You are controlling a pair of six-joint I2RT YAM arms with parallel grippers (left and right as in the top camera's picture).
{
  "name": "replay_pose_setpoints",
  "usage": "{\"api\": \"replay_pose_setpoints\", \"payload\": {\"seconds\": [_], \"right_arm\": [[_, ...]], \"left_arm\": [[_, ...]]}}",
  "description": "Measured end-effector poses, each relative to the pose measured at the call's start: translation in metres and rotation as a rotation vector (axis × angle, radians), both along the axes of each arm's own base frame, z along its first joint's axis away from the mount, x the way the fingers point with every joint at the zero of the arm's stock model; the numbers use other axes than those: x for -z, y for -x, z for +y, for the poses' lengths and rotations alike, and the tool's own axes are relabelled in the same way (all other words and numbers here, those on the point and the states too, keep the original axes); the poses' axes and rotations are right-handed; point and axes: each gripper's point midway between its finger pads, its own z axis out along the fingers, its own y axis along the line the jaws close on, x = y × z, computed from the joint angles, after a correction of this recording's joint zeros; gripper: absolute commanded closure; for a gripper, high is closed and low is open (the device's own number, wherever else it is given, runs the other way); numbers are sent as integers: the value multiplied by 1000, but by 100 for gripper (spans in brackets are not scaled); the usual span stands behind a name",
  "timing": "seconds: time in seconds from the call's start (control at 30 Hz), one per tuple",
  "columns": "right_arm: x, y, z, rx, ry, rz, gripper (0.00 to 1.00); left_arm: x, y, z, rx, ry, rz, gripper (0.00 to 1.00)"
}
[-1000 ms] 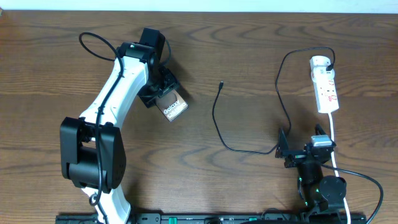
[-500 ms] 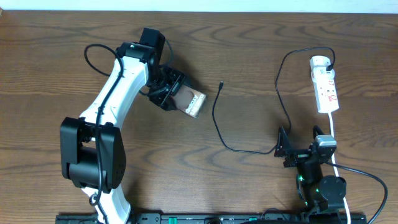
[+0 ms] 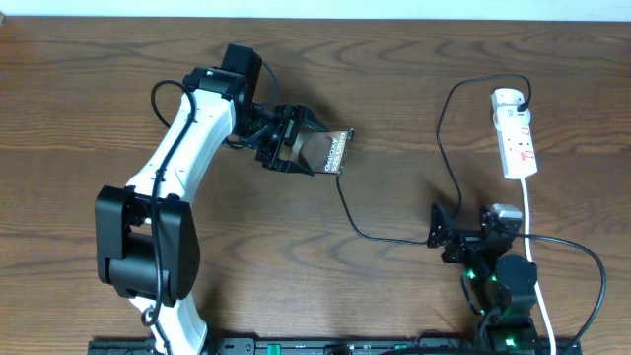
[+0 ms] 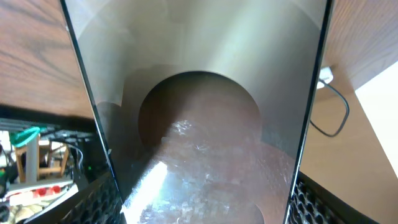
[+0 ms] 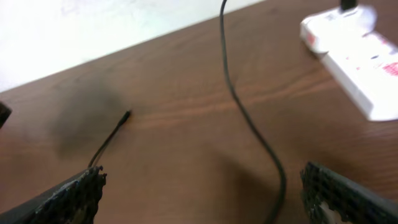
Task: Plug charger to phone and switch on socket
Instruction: 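Lift the phone with the left gripper and tilt it toward center, then move the right gripper to the black cable's USB-C end and grasp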
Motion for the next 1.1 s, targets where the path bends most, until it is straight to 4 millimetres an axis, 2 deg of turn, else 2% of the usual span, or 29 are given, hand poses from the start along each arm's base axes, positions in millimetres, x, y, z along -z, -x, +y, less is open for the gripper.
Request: {"api": "replay_pose_setpoints", "payload": {"seconds": [0.13,0.3,0.53,0.63,0.73,0.83,0.97,1.03,1.1], "right_arm": [[13,2,10,-52,-24,74,1],[9,-2,20,-101,-58,131,1],[-22,-28,42,-203,-102,264,1],[-30,-36,51,-248,-106,350,1],[-48,-51,62,-314,-112,414,1],[-76,-69,74,-389,-122,395,1],[-114,-90,86,-459,-138,277,1],[-122,-91,90,-477,-160,254,1],[-125,-93,93,-488,-172,241,7]], "left_arm": [[-4,1,-3,3,28,8,93],[-5,1,-4,0,37,14,93],[-5,1,-4,-3,35,14,92],[-4,0,-3,-5,29,14,93],[-4,0,-3,-6,25,10,93],[-2,-1,-2,-8,13,7,93],[0,-2,0,-10,-1,4,93],[0,-2,0,-10,-4,3,93],[2,-2,1,-12,-13,1,93]]}}
